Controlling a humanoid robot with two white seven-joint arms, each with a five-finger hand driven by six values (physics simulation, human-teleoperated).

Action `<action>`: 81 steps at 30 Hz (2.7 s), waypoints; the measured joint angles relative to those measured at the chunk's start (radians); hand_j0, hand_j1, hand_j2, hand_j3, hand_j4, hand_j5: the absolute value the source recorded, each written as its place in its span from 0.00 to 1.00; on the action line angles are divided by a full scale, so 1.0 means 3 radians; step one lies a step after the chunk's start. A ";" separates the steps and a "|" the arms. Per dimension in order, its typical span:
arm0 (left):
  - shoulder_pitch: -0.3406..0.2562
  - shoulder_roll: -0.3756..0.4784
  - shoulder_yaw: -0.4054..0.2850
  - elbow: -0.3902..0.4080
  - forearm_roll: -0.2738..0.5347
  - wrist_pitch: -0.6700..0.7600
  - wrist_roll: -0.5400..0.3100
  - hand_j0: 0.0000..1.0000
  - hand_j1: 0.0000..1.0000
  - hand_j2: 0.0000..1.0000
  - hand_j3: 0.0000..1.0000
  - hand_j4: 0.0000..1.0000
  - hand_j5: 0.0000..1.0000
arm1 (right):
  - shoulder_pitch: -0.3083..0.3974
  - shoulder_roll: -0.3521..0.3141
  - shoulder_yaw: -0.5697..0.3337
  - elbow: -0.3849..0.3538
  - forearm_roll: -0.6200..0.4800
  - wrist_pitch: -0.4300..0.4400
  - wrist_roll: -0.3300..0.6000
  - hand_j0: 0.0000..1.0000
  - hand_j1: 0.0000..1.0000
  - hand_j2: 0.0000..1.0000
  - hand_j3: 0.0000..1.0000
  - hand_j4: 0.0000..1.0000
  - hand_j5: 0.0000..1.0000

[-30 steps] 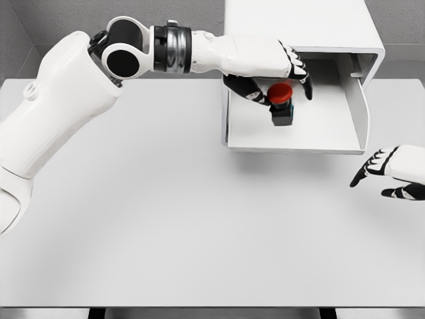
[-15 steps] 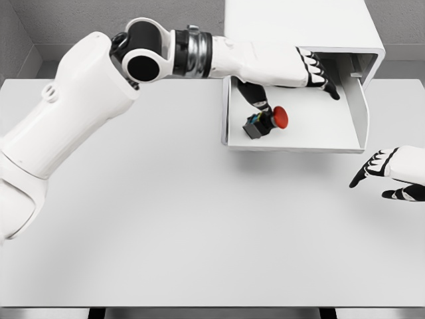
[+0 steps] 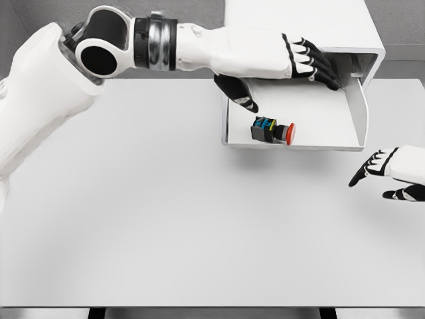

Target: Slide open multi-storey tabletop storage cabinets and put open load switch and slide close multi-storey tabletop storage cabinets

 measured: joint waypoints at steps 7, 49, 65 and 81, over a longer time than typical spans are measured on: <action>0.1043 0.1878 0.0196 -0.0424 0.0513 -0.0007 -0.0001 1.00 1.00 1.00 1.00 1.00 1.00 | -0.0138 0.0000 0.0000 0.0000 -0.0064 0.0000 0.0000 0.71 0.71 0.71 0.71 0.71 0.71; 0.1370 0.1963 0.0356 -0.0379 0.0374 0.0001 0.0000 1.00 1.00 1.00 1.00 1.00 1.00 | -0.0895 0.0334 0.0654 0.0077 0.0162 0.0000 0.0000 0.72 0.72 0.72 0.72 0.72 0.72; 0.1370 0.1964 0.0357 -0.0380 0.0374 0.0001 0.0000 1.00 1.00 1.00 1.00 1.00 1.00 | -0.1437 0.0542 0.1092 0.0221 0.0254 0.0000 0.0000 0.72 0.72 0.72 0.72 0.72 0.72; 0.1370 0.1963 0.0359 -0.0377 0.0363 0.0001 0.0000 1.00 1.00 1.00 1.00 1.00 1.00 | -0.1953 0.0803 0.1632 0.0519 0.0318 0.0021 -0.0012 0.74 0.74 0.74 0.74 0.74 0.74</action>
